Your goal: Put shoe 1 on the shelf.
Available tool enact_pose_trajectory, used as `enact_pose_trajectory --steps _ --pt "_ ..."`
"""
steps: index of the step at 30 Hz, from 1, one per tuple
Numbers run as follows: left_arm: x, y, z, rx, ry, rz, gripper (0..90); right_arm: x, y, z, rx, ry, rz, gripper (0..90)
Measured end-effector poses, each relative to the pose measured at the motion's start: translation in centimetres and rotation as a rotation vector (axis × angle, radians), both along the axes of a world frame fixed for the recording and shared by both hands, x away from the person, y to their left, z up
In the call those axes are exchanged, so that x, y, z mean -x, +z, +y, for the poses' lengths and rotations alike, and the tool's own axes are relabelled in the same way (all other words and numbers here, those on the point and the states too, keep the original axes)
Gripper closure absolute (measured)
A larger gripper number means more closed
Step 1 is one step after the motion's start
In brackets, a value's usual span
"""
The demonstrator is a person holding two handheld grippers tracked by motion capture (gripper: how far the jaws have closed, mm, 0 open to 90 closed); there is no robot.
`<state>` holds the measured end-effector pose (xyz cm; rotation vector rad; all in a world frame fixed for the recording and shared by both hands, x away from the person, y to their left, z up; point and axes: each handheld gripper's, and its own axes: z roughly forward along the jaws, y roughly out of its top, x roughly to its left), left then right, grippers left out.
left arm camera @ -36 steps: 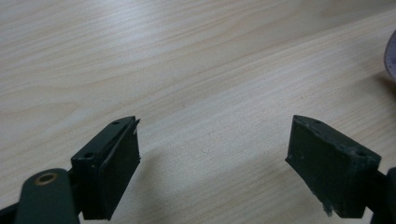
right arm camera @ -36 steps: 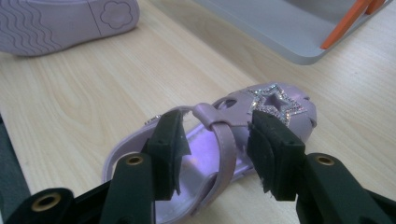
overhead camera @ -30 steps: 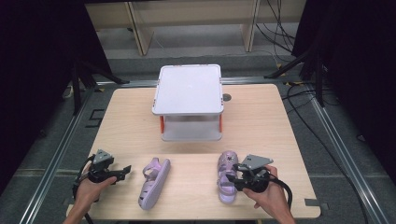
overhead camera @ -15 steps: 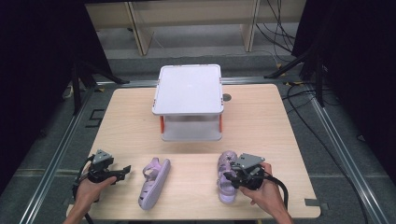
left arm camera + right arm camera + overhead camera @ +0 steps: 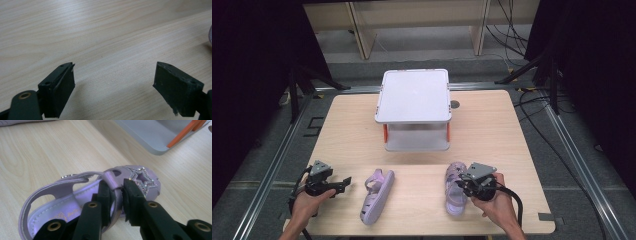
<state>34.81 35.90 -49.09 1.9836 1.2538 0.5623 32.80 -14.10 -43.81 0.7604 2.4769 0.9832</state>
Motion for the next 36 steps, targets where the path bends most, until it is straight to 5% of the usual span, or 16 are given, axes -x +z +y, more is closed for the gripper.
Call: enact_pose_trajectory --steps 4,6,9,11,15,16,20,28,36 --pt "0.1 0.0 -0.1 0.015 0.033 0.013 16.4 -0.1 0.2 -0.3 -0.015 -0.014 0.005 80.4" --pt "-0.2 0.0 0.1 -0.02 -0.012 -0.011 16.4 -0.2 0.3 -0.6 -0.027 -0.014 0.007 80.8" --pt "0.1 0.0 -0.3 0.013 0.027 0.012 16.4 -0.4 0.6 -0.8 -0.05 -0.022 0.022 81.4" --pt "0.1 0.0 -0.1 -0.008 0.007 0.002 16.4 -0.4 0.9 -0.9 -0.065 -0.025 0.031 81.8" --pt "0.3 0.1 0.0 0.02 0.024 0.001 16.4 -0.7 1.6 -0.9 -0.12 -0.009 0.055 82.3" --pt "0.1 0.1 0.2 -0.008 -0.004 -0.009 16.4 -0.8 1.8 -0.9 -0.133 -0.006 0.064 82.4" --pt "0.2 0.1 0.1 0.02 0.031 0.0 16.4 -1.2 2.6 -0.6 -0.159 -0.002 0.079 82.4" --pt "0.2 0.1 0.0 0.02 0.031 0.0 16.4 -2.2 5.0 0.2 -0.227 0.037 0.115 82.6" --pt "0.2 0.1 0.0 0.022 0.033 0.0 16.4 -3.1 8.3 2.1 -0.234 0.114 0.104 82.7"
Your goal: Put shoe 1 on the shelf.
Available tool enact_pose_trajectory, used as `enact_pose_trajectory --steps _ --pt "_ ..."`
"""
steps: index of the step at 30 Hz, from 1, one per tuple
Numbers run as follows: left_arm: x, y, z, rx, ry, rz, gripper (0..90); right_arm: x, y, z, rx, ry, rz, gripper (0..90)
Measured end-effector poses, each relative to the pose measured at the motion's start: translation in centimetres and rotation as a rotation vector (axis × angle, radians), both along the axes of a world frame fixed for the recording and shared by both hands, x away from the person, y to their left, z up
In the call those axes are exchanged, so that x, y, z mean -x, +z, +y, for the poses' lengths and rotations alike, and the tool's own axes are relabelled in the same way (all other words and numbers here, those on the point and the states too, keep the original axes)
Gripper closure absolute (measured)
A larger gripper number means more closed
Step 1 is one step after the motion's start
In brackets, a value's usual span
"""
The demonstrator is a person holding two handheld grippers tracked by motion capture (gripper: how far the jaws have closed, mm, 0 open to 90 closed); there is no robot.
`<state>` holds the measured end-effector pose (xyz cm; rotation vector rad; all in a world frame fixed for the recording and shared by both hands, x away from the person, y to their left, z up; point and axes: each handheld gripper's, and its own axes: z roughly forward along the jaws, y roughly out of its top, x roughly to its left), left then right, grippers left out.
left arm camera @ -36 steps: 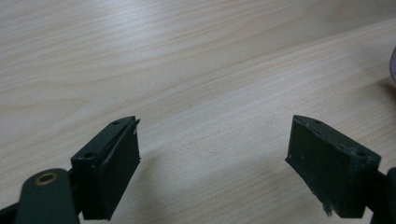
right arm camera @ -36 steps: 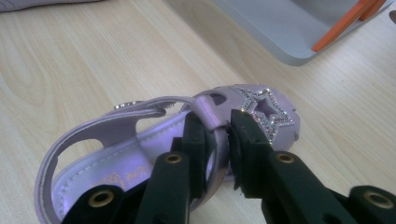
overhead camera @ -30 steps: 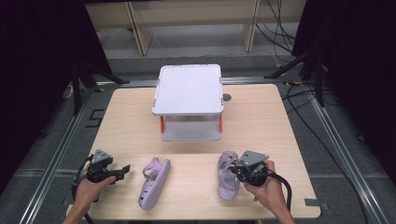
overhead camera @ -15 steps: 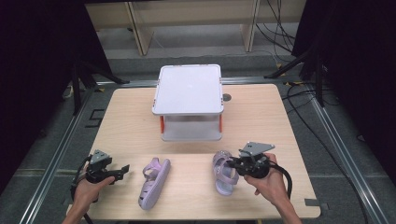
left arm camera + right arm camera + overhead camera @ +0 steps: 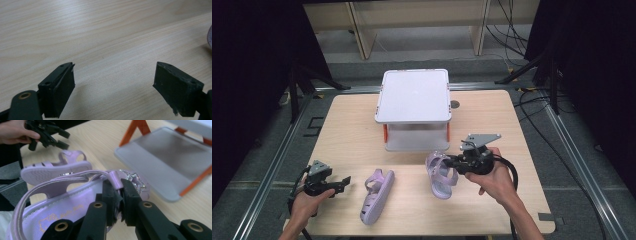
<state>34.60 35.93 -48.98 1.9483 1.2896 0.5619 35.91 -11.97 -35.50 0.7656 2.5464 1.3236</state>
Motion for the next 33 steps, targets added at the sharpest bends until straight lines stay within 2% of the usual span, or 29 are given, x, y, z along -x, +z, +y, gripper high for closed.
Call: enact_pose_trajectory --steps 1,3,4,5,7,10,11,12,13,14,15,16,18,19,20,21,22,27,28,30,31,32,33 --pt "0.0 0.0 0.0 0.004 -0.002 -0.001 16.4 -0.1 0.4 0.4 -0.008 0.004 0.014 82.8" --pt "0.0 0.0 0.1 -0.004 -0.009 -0.004 16.4 -0.3 1.1 1.0 -0.01 0.018 0.005 82.8" --pt "-0.1 0.0 0.1 -0.005 -0.012 -0.009 16.4 -0.4 1.5 1.5 -0.022 0.019 0.029 82.7" --pt "-0.2 0.0 0.2 -0.008 -0.031 -0.019 16.4 -0.7 1.8 1.8 -0.023 0.043 0.011 82.7" --pt "0.0 0.0 0.1 -0.002 -0.005 -0.002 16.4 -1.0 2.4 2.5 -0.031 0.049 0.026 82.8" --pt "-0.1 0.0 0.1 -0.004 -0.011 -0.005 16.4 -1.5 3.4 3.4 -0.03 0.069 0.017 82.8" --pt "-0.2 0.1 0.2 -0.011 -0.032 -0.016 16.4 -1.7 3.6 3.8 -0.035 0.068 0.024 82.8" --pt "-0.2 0.1 0.2 -0.014 -0.036 -0.017 16.4 -1.9 4.1 4.1 -0.024 0.074 0.011 82.8" --pt "-0.1 0.0 0.1 -0.006 -0.014 -0.008 16.4 -1.9 4.4 4.4 -0.018 0.07 0.037 82.8" --pt "0.0 0.0 0.1 0.0 -0.007 -0.004 16.4 -2.1 4.7 4.7 -0.007 0.087 0.013 82.8" --pt "-0.2 0.0 0.2 -0.01 -0.03 -0.014 16.4 -2.2 5.1 4.9 -0.001 0.092 0.006 82.8" --pt "-0.2 0.0 0.3 -0.015 -0.037 -0.017 16.4 -2.3 5.6 5.2 0.003 0.092 0.023 82.8" --pt "-0.1 0.0 0.1 -0.002 -0.008 -0.002 16.4 -2.5 6.4 5.7 0.006 0.104 0.026 82.8" --pt "0.0 0.0 0.1 -0.001 -0.005 0.0 16.4 -2.8 6.8 6.0 0.01 0.121 0.011 82.8" --pt "-0.1 0.0 0.1 -0.003 -0.009 -0.002 16.4 -2.9 7.1 6.3 0.005 0.118 0.031 82.8" --pt "0.0 0.0 0.0 0.006 0.004 0.003 16.4 -3.2 7.5 6.5 0.004 0.124 0.031 82.8" --pt "0.0 0.0 0.0 0.005 0.002 0.003 16.4 -3.6 7.9 6.8 0.007 0.139 0.019 82.8" --pt "-0.2 0.0 0.2 -0.004 -0.027 -0.009 16.4 -4.6 9.5 7.9 0.005 0.142 0.03 82.8" --pt "-0.2 0.0 0.2 -0.006 -0.029 -0.01 16.4 -5.0 9.8 8.0 0.011 0.159 0.011 82.8" --pt "0.0 0.1 0.1 0.013 -0.003 0.004 16.4 -5.4 10.4 8.5 0.012 0.161 0.021 82.7" --pt "0.1 0.1 0.0 0.021 0.002 0.008 16.4 -5.7 10.7 8.7 0.018 0.17 0.004 82.8" --pt "0.1 0.1 0.0 0.025 0.003 0.01 16.4 -6.0 11.0 8.9 0.017 0.171 0.009 82.8" --pt "0.0 0.1 0.0 0.01 0.0 0.01 16.4 -6.2 11.3 9.1 0.015 0.167 0.011 82.8"
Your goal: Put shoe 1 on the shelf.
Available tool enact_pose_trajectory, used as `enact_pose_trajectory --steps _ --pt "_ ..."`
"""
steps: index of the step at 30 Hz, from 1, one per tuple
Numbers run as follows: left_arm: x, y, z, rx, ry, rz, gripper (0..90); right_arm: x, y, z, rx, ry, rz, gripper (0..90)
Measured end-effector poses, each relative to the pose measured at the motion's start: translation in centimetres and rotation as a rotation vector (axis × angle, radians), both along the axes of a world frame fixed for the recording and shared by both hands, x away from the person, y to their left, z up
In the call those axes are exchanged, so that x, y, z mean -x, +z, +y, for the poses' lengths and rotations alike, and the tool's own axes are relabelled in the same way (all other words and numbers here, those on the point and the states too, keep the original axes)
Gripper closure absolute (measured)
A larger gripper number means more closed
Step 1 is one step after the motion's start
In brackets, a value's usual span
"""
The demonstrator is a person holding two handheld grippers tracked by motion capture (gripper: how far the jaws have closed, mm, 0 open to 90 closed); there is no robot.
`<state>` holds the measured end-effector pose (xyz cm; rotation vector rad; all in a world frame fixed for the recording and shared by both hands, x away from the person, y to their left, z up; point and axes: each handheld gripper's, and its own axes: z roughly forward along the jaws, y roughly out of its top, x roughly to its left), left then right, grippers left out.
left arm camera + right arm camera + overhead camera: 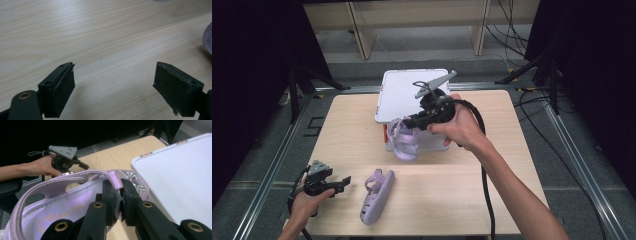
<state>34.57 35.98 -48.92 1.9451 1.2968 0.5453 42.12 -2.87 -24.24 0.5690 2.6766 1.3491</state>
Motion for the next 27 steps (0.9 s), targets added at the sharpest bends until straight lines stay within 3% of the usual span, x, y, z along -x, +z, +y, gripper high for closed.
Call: enact_pose_trajectory --steps 4,5,6,7,12,13,14,16,20,21,22,25,27 --pt "0.0 0.0 0.0 0.011 -0.004 -0.007 16.4 -1.4 0.9 0.8 0.001 0.012 -0.029 82.8" --pt "0.0 0.0 0.0 0.013 0.001 -0.005 16.4 -1.7 1.1 1.1 0.0 0.003 -0.014 82.8" --pt "-0.2 0.0 0.1 0.002 -0.025 -0.024 16.4 -2.1 1.3 1.3 0.01 0.007 -0.024 82.7" --pt "0.0 0.0 0.0 0.015 -0.003 -0.005 16.4 -2.5 1.4 1.5 0.012 0.005 -0.021 82.8" --pt "0.2 0.0 -0.1 0.019 0.005 0.003 16.4 -4.5 1.9 2.4 0.018 0.003 -0.031 82.7" --pt "0.1 0.0 -0.1 0.017 -0.002 0.0 16.4 -5.0 1.9 2.6 0.021 0.002 -0.028 82.7" --pt "-0.2 0.2 0.3 -0.03 -0.059 -0.022 16.4 -5.4 1.9 2.8 0.031 -0.008 -0.026 82.7" --pt "0.2 0.0 -0.1 0.026 0.002 0.003 16.4 -6.4 1.7 3.1 0.045 -0.023 -0.027 82.7" --pt "0.2 0.0 -0.1 0.025 0.009 0.005 16.4 -8.5 1.1 3.7 0.062 -0.065 -0.034 82.6" --pt "0.2 0.1 0.0 0.015 0.003 0.009 16.4 -8.8 0.9 3.7 0.065 -0.08 -0.009 82.6" --pt "0.2 0.1 0.0 0.015 -0.001 0.01 16.4 -9.4 0.7 3.8 0.068 -0.081 -0.028 82.6" --pt "0.3 0.1 -0.1 0.025 0.007 0.007 16.4 -10.7 0.4 3.9 0.076 -0.113 -0.007 82.6" --pt "0.3 0.0 -0.1 0.026 0.007 0.006 16.4 -11.6 0.2 4.0 0.087 -0.121 -0.029 82.5"
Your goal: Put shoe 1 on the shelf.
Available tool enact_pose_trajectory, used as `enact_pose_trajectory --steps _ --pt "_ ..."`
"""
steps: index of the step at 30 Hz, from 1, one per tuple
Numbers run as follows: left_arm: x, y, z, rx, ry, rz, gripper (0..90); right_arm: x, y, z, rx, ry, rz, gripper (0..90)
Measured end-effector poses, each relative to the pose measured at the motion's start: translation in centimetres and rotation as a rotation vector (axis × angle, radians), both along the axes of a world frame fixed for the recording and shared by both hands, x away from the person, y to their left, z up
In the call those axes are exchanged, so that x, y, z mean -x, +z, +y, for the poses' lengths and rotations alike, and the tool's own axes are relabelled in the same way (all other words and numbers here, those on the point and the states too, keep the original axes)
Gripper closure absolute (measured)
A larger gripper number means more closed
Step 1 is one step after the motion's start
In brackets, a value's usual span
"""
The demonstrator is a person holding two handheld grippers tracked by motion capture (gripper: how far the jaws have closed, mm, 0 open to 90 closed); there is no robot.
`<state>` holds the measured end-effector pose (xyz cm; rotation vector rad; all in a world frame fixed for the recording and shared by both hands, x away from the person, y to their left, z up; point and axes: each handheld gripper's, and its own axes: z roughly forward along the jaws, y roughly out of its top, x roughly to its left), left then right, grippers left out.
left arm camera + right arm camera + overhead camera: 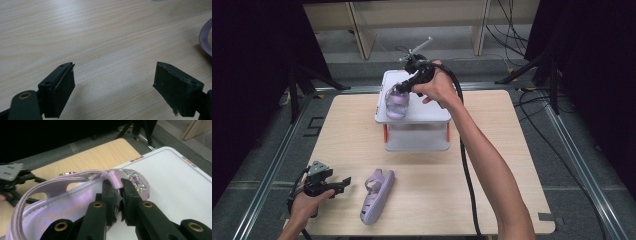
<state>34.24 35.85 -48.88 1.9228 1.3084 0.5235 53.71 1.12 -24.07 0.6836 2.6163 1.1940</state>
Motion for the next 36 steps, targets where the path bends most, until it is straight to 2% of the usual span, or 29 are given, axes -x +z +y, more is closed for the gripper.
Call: enact_pose_trajectory --steps 2,3,4,5,6,7,15,17,21,23,25,27,28,29,30,31,33,35,36 --pt "0.0 0.0 0.0 0.0 0.001 0.001 16.4 -0.7 -0.3 0.1 0.006 -0.022 0.01 82.4" --pt "0.0 0.0 0.0 -0.005 0.01 0.004 16.4 -1.2 -0.5 0.1 0.016 -0.02 -0.012 82.5" --pt "0.0 0.0 0.0 0.0 -0.003 -0.002 16.4 -1.5 -0.6 0.1 0.013 -0.037 0.0 82.4" --pt "0.1 0.0 -0.1 0.0 0.009 0.01 16.4 -1.9 -0.8 0.1 0.018 -0.036 -0.019 82.4" --pt "0.0 -0.1 -0.1 -0.001 -0.002 -0.002 16.4 -2.3 -1.0 0.1 0.015 -0.046 -0.027 82.3" --pt "-0.1 -0.1 0.0 -0.005 -0.014 -0.005 16.4 -2.6 -1.3 0.1 0.013 -0.048 -0.029 82.2" --pt "0.0 -0.1 0.0 -0.002 0.0 0.005 16.4 -4.6 -2.1 0.2 0.037 -0.084 -0.076 81.9" --pt "0.1 -0.1 0.0 -0.001 0.0 0.006 16.4 -4.7 -2.4 0.2 0.045 -0.093 -0.079 81.8" --pt "0.1 -0.1 -0.1 -0.001 0.0 0.004 16.4 -4.5 -2.9 0.6 0.062 -0.059 -0.097 80.2" --pt "0.1 0.0 -0.1 -0.015 -0.004 0.002 16.4 -4.3 -3.1 0.8 0.069 -0.06 -0.105 78.2" --pt "0.2 0.0 -0.1 -0.004 -0.004 0.003 16.4 -4.1 -3.5 0.9 0.075 -0.061 -0.11 76.2" --pt "0.1 -0.1 -0.1 -0.013 -0.02 -0.002 16.4 -3.8 -3.7 1.1 0.085 -0.052 -0.116 74.6" --pt "0.0 -0.1 -0.1 -0.015 -0.022 -0.008 16.4 -3.7 -3.8 1.1 0.093 -0.057 -0.118 73.6" --pt "-0.1 0.0 0.0 -0.04 -0.055 -0.021 16.4 -3.7 -3.8 1.1 0.097 -0.06 -0.126 71.1" --pt "-0.1 -0.1 0.0 -0.025 -0.047 -0.021 16.4 -3.5 -3.8 1.1 0.095 -0.074 -0.115 68.4" --pt "0.1 -0.1 -0.2 -0.005 -0.01 0.008 16.4 -3.4 -3.8 1.2 0.093 -0.089 -0.106 66.1" --pt "0.1 -0.1 -0.3 -0.005 -0.004 0.006 16.4 -3.3 -3.9 1.3 0.098 -0.085 -0.102 62.4" --pt "0.0 -0.1 -0.2 -0.015 -0.019 -0.001 16.4 -3.2 -3.8 1.2 0.091 -0.111 -0.099 56.8" --pt "-0.1 -0.1 0.0 -0.029 -0.045 -0.019 16.4 -3.1 -3.8 1.2 0.084 -0.118 -0.1 55.1"
